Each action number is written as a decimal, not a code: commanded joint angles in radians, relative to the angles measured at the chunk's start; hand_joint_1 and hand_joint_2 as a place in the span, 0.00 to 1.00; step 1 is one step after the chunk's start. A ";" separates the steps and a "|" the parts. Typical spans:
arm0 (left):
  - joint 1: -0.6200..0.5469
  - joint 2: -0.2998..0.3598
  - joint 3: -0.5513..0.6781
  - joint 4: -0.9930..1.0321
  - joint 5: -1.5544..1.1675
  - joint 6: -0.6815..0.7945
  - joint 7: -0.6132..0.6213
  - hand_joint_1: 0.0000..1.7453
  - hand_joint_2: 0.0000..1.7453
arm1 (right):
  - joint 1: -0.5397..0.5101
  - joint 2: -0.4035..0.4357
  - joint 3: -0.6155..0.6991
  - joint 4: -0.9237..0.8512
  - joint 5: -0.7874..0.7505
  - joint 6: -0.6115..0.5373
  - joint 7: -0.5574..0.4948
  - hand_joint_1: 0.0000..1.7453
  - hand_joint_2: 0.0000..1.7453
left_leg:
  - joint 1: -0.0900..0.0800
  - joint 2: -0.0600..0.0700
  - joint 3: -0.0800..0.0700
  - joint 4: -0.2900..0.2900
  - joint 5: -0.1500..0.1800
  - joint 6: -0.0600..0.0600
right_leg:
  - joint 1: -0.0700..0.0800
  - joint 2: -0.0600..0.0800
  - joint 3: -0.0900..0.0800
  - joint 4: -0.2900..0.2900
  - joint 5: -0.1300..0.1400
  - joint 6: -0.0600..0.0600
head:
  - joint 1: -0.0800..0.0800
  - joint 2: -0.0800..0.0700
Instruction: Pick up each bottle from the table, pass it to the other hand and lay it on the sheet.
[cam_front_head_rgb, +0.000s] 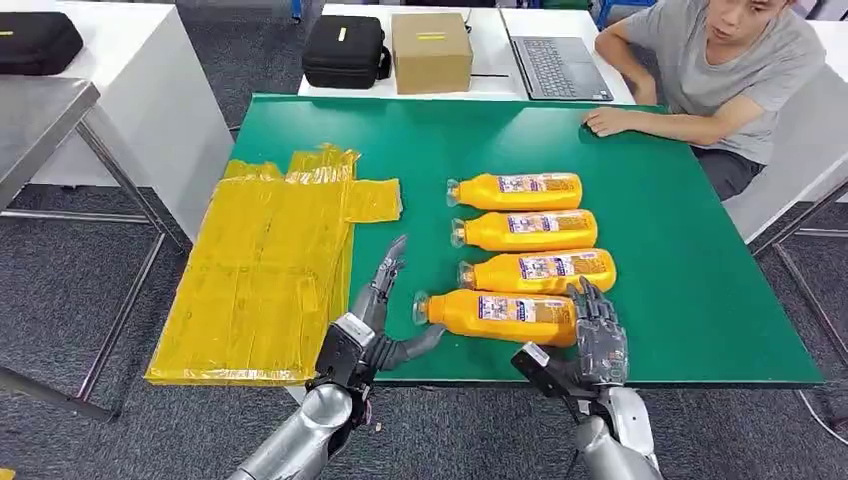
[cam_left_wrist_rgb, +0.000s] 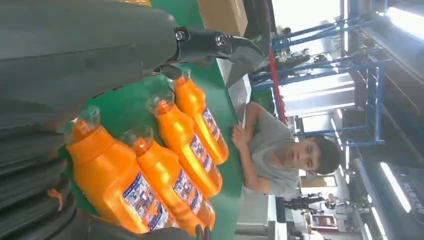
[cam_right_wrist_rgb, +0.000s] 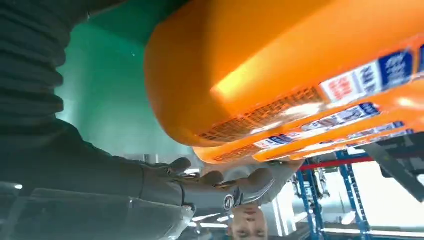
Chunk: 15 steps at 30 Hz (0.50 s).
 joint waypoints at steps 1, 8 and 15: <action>-0.042 0.008 -0.034 0.065 -0.002 -0.004 0.014 0.00 1.00 | 0.058 -0.012 0.180 -0.030 0.092 -0.001 0.062 0.00 1.00 | 0.001 -0.002 0.000 0.000 0.001 -0.002 | 0.001 -0.003 -0.001 0.000 0.000 -0.002 | 0.000 0.000; -0.034 0.015 -0.027 0.075 0.005 0.000 0.000 0.00 1.00 | 0.072 0.002 0.248 -0.078 0.098 -0.001 0.040 0.00 1.00 | 0.002 0.000 0.002 -0.001 0.004 -0.003 | 0.002 -0.001 0.004 -0.001 0.007 -0.005 | 0.000 0.000; -0.043 0.009 -0.030 0.080 0.005 -0.007 0.001 0.00 1.00 | 0.084 0.001 0.266 -0.092 0.074 -0.001 0.024 0.00 1.00 | 0.005 -0.001 0.000 -0.001 0.004 -0.004 | 0.005 -0.002 0.003 0.000 0.006 -0.005 | 0.000 0.000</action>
